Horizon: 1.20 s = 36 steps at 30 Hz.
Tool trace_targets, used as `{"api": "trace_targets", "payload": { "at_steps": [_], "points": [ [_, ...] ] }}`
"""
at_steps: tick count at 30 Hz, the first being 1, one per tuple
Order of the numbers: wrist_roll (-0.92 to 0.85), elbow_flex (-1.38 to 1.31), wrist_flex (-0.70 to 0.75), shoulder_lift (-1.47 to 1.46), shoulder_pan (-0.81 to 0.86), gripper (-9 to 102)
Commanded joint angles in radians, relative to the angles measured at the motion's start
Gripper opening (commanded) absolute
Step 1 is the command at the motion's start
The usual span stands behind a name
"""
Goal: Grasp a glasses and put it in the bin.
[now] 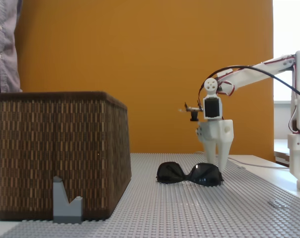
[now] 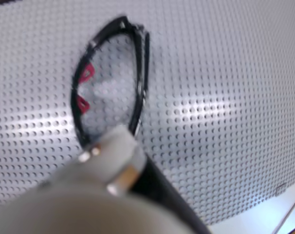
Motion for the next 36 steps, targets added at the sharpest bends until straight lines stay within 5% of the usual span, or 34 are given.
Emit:
{"api": "trace_targets", "payload": {
  "at_steps": [1,14,20,32,36],
  "points": [
    [-0.012,-0.037,-0.02,-0.002,0.008,0],
    [-0.074,-0.06,-0.002,-0.025,0.0,0],
    [-0.026,-0.173,0.089,-0.052,-0.051,27],
    [0.034,-0.387,0.13,-0.259,-0.103,29],
    [0.04,-0.4,0.118,-0.302,-0.112,20]
  ]
}}
